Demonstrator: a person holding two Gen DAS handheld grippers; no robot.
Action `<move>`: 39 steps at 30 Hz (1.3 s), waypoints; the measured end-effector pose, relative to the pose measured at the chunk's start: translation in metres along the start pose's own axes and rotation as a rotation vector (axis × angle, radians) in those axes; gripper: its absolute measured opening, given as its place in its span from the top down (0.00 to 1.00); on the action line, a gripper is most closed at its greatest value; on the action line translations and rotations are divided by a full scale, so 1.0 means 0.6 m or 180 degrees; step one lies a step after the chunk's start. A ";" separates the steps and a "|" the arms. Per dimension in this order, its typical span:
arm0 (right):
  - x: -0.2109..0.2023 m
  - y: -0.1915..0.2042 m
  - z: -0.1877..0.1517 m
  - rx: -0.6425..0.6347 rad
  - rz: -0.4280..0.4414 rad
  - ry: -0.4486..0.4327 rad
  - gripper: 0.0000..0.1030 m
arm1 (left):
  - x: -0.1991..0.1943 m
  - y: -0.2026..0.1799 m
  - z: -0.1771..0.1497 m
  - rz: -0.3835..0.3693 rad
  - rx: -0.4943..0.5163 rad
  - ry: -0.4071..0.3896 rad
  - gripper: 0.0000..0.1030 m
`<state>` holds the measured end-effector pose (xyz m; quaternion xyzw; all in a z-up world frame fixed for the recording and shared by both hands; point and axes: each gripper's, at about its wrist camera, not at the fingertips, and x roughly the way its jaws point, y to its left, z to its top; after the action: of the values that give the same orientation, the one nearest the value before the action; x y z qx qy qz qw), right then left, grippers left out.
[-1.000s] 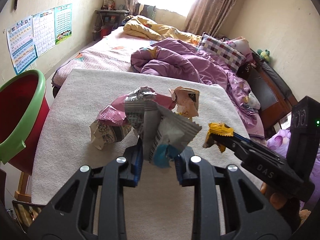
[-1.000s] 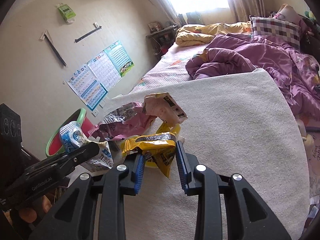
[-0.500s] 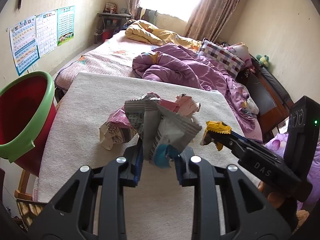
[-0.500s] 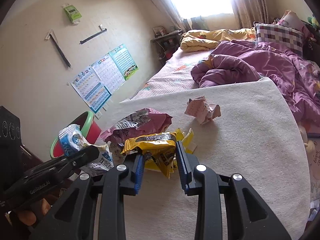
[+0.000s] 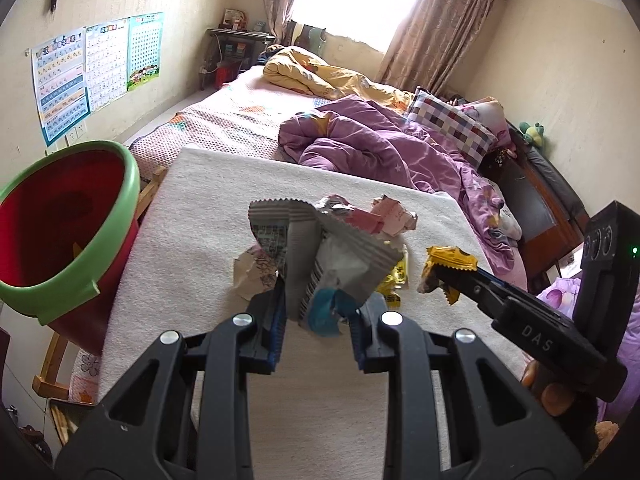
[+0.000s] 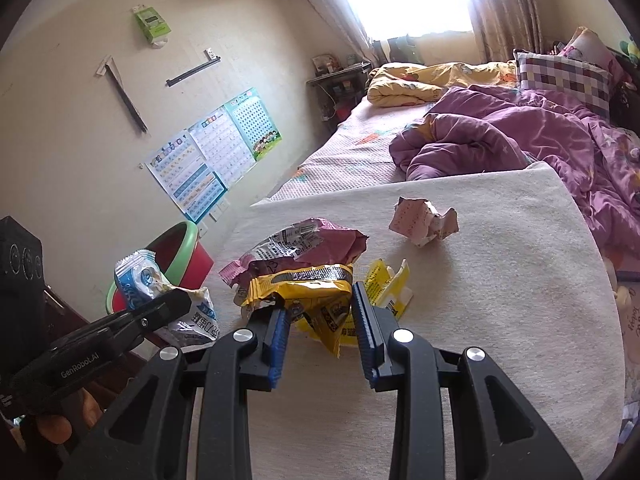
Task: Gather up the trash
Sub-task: 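Carry the paper wrapper with the left gripper while the right carries the yellow wrapper to the red bucket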
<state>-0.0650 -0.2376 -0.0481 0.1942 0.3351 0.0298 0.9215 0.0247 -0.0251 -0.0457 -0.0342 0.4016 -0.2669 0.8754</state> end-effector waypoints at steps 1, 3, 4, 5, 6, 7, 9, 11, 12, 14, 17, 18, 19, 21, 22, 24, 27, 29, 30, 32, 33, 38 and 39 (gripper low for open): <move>0.001 0.004 0.001 -0.0009 0.0006 0.0000 0.71 | -0.002 0.004 0.000 0.0013 -0.0014 -0.0005 0.75; 0.004 0.013 0.002 -0.0030 0.0022 0.0001 0.71 | -0.006 0.018 0.001 0.0043 -0.0054 -0.0012 0.75; 0.006 0.018 0.002 -0.0041 0.0032 0.0003 0.71 | -0.008 0.024 0.000 0.0054 -0.0067 -0.0012 0.75; 0.008 0.023 0.002 -0.0051 0.0041 0.0005 0.71 | -0.009 0.031 0.001 0.0066 -0.0084 -0.0012 0.75; 0.009 0.027 0.002 -0.0059 0.0046 0.0007 0.71 | -0.011 0.037 0.002 0.0075 -0.0097 -0.0014 0.75; 0.010 0.032 0.002 -0.0067 0.0050 0.0008 0.71 | -0.014 0.042 0.003 0.0082 -0.0106 -0.0021 0.75; 0.012 0.040 0.003 -0.0078 0.0053 0.0004 0.71 | -0.020 0.056 0.008 0.0104 -0.0114 -0.0047 0.75; 0.014 0.047 0.005 -0.0087 0.0048 -0.0008 0.71 | -0.027 0.071 0.014 0.0145 -0.0116 -0.0079 0.75; 0.014 0.051 0.006 -0.0090 0.0043 -0.0015 0.70 | -0.031 0.081 0.018 0.0171 -0.0133 -0.0096 0.75; 0.016 0.058 0.006 -0.0089 0.0034 -0.0021 0.70 | -0.038 0.101 0.025 0.0210 -0.0185 -0.0122 0.75; 0.019 0.063 0.004 -0.0089 0.0023 -0.0010 0.70 | -0.049 0.130 0.034 0.0278 -0.0238 -0.0163 0.75; 0.021 0.067 0.004 -0.0089 0.0020 -0.0008 0.70 | -0.052 0.138 0.035 0.0296 -0.0253 -0.0171 0.75; 0.022 0.070 0.004 -0.0090 0.0018 -0.0005 0.70 | -0.055 0.146 0.036 0.0315 -0.0270 -0.0179 0.75; 0.026 0.078 0.004 -0.0097 0.0020 -0.0005 0.70 | -0.061 0.163 0.039 0.0356 -0.0305 -0.0194 0.75; 0.027 0.082 0.004 -0.0100 0.0023 -0.0005 0.70 | -0.063 0.171 0.040 0.0374 -0.0323 -0.0198 0.75; 0.031 0.089 0.004 -0.0109 0.0028 -0.0003 0.70 | -0.067 0.184 0.043 0.0399 -0.0343 -0.0207 0.75; 0.038 0.103 0.004 -0.0124 0.0033 0.0003 0.70 | -0.072 0.201 0.047 0.0418 -0.0354 -0.0227 0.75; 0.041 0.109 0.003 -0.0131 0.0037 0.0007 0.70 | -0.076 0.209 0.048 0.0413 -0.0356 -0.0236 0.75; 0.044 0.111 0.004 -0.0135 0.0039 0.0008 0.70 | -0.077 0.213 0.048 0.0410 -0.0355 -0.0239 0.75; 0.047 0.118 0.002 -0.0145 0.0043 0.0008 0.70 | -0.076 0.219 0.050 0.0406 -0.0354 -0.0235 0.75; 0.048 0.123 0.001 -0.0146 0.0045 0.0008 0.70 | -0.077 0.216 0.049 0.0407 -0.0358 -0.0236 0.75; 0.054 0.136 0.001 -0.0141 0.0040 -0.0002 0.70 | -0.080 0.228 0.050 0.0384 -0.0348 -0.0232 0.75; 0.055 0.140 0.000 -0.0143 0.0042 -0.0004 0.70 | -0.080 0.230 0.051 0.0379 -0.0343 -0.0231 0.75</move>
<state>-0.0328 -0.1540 -0.0364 0.1757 0.3325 0.0432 0.9256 0.0818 0.1121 -0.0303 -0.0669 0.3847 -0.1910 0.9006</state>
